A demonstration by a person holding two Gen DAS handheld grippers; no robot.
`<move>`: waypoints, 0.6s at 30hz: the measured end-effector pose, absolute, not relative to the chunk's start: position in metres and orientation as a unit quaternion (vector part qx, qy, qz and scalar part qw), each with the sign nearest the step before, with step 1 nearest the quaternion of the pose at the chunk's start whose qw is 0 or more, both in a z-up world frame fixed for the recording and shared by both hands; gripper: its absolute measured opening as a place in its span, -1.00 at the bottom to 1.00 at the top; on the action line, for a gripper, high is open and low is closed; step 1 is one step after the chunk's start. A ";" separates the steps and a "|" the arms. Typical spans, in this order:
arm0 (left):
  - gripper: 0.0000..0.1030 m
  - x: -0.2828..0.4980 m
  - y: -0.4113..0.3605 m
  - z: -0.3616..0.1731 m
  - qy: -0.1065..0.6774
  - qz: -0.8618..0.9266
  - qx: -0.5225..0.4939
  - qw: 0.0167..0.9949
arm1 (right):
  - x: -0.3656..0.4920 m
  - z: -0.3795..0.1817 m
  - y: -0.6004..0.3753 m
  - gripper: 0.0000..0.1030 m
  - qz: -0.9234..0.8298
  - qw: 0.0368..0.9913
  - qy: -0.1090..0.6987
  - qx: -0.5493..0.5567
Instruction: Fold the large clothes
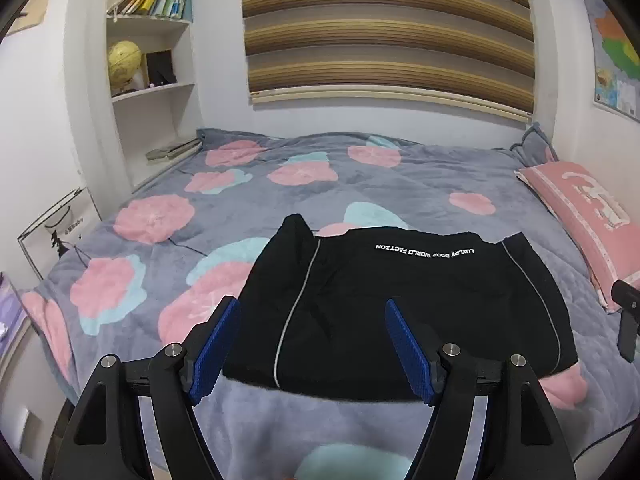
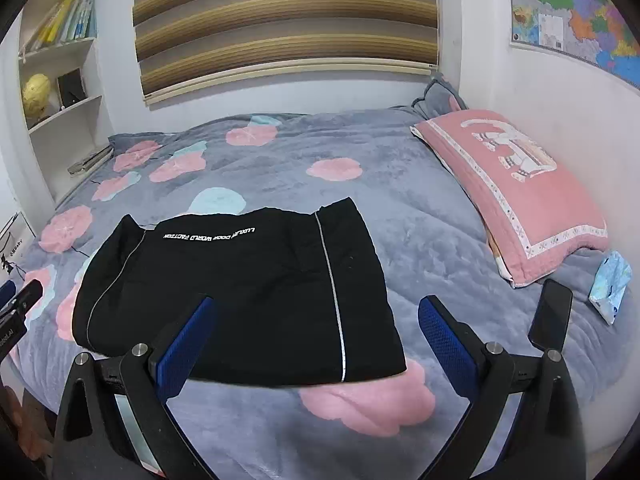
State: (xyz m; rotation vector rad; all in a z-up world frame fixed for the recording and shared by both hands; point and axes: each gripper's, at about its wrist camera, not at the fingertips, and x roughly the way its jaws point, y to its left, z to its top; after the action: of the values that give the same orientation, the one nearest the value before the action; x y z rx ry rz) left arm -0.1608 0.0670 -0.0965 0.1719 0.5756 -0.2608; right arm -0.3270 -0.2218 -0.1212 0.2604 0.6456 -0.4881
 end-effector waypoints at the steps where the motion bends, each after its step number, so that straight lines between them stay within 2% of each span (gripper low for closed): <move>1: 0.47 -0.160 0.065 -0.097 0.281 -0.125 0.088 0.947 | -0.327 -0.122 -0.223 0.98 -0.237 0.911 0.314 0.127; 18: 0.47 -0.147 0.054 -0.109 0.300 -0.122 0.091 0.942 | -0.316 -0.137 -0.223 0.98 -0.234 0.906 0.331 0.121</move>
State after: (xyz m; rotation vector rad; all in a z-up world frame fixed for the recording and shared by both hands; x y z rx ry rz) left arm -0.1468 0.0536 -0.1094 0.1857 0.6120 -0.2488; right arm -0.3162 -0.2233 -0.1370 0.2500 0.6828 -0.4834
